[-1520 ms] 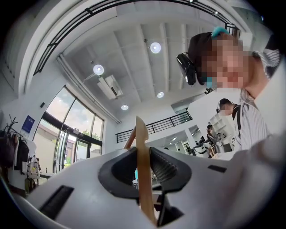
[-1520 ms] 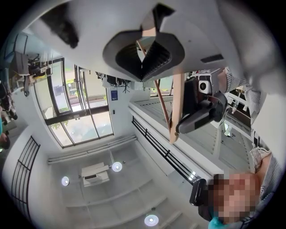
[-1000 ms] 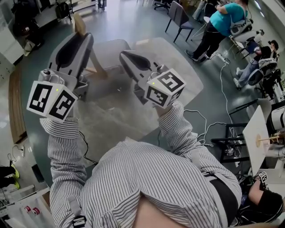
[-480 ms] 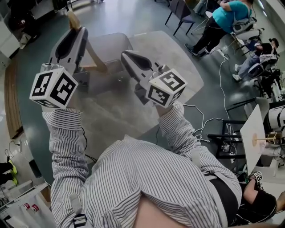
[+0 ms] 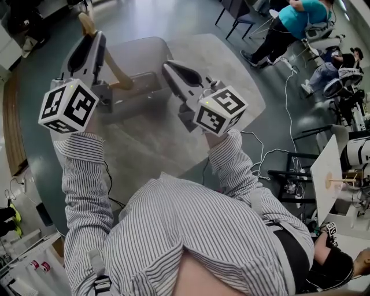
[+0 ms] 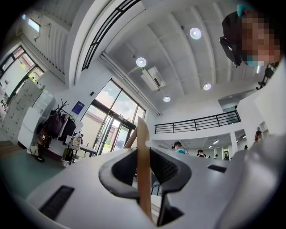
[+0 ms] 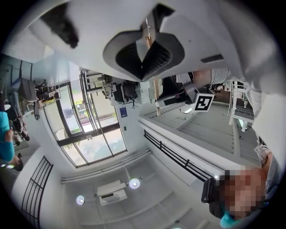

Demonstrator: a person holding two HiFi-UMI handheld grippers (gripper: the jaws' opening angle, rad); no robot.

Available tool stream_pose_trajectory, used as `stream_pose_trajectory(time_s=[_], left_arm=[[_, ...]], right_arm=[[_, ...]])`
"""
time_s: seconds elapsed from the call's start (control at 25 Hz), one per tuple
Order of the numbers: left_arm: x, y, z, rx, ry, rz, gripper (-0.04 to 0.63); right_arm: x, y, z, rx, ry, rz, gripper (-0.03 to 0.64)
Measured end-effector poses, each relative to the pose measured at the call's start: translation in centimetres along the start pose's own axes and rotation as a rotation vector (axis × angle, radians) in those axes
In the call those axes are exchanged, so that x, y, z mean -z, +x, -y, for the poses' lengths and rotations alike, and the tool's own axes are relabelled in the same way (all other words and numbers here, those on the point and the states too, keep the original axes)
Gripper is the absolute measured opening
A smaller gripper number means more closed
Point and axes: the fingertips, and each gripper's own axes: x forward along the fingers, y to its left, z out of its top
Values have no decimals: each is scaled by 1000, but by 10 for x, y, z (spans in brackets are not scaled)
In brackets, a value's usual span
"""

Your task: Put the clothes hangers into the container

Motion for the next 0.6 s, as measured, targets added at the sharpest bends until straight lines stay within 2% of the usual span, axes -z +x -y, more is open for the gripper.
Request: stream_pose_trajectory(time_s=[0.28, 0.6], left_arm=[[-5, 3, -20, -59, -57, 21, 94], [9, -4, -19, -89, 14, 55, 94]], right_arm=[[3, 6, 1, -6, 0, -16, 14], [10, 2, 3, 0, 9, -32, 14]])
